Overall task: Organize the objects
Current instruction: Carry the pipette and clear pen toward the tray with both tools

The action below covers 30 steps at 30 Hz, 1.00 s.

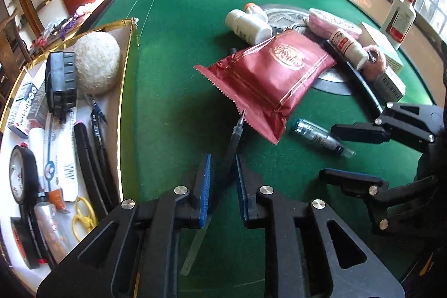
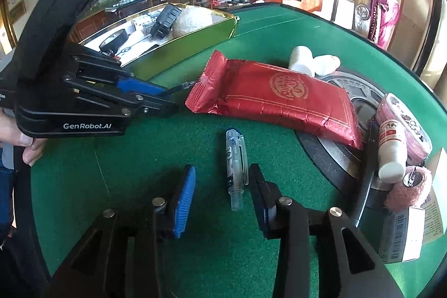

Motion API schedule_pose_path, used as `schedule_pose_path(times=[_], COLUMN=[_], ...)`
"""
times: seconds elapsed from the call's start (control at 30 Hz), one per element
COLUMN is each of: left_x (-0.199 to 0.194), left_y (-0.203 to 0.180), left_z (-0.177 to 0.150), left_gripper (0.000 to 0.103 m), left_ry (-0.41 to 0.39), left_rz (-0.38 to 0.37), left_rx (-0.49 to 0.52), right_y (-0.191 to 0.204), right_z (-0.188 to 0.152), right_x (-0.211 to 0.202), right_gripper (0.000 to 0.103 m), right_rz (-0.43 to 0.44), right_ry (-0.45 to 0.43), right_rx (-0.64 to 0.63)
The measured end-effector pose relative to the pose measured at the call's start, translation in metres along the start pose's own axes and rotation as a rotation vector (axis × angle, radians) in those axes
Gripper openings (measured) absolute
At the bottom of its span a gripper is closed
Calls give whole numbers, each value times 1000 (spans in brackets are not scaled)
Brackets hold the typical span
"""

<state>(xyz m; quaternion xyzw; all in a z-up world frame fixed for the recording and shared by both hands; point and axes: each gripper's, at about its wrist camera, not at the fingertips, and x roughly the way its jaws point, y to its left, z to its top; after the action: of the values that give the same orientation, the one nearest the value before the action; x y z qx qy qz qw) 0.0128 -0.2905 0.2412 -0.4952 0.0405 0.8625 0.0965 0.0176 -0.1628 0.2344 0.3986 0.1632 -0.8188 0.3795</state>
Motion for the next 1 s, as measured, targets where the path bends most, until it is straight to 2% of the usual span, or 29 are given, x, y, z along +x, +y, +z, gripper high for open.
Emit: schedule_pose_path(times=[0.07, 0.1, 0.13, 0.17, 0.33, 0.5, 0.7, 0.77, 0.83, 1.0], left_x=[-1, -2, -3, -5, -21, -35, -23, -20, -13, -3], left_y=[-3, -5, -7, -9, -4, 7, -7, -10, -10, -18], left_z=[-1, -2, -4, -6, -16, -23, -20, -17, -13, 2], left_gripper=[11, 8, 8, 8, 8, 8, 8, 11, 20, 21], left_ry=[-18, -25, -31, -41, -90, -117, -16, -3, 28, 72], left_rz=[19, 27, 33, 37, 0, -19, 40, 38, 47, 84], left_rx=[-6, -8, -12, -18, -81, -125, -82, -69, -68, 11], right_y=[-2, -2, 1, 3, 6, 10, 8, 8, 7, 2], right_z=[1, 2, 2, 2, 1, 3, 5, 5, 4, 4], right_x=[1, 1, 1, 1, -2, -14, -21, -22, -23, -25], right_gripper=[38, 33, 26, 12, 12, 12, 12, 12, 13, 13], right_rz=[0, -7, -45, -64, -42, -28, -15, -16, -13, -4], right_ry=[-1, 3, 6, 5, 10, -34, -54, -58, -57, -64], right_rx=[32, 31, 12, -5, -12, 13, 56, 64, 70, 95])
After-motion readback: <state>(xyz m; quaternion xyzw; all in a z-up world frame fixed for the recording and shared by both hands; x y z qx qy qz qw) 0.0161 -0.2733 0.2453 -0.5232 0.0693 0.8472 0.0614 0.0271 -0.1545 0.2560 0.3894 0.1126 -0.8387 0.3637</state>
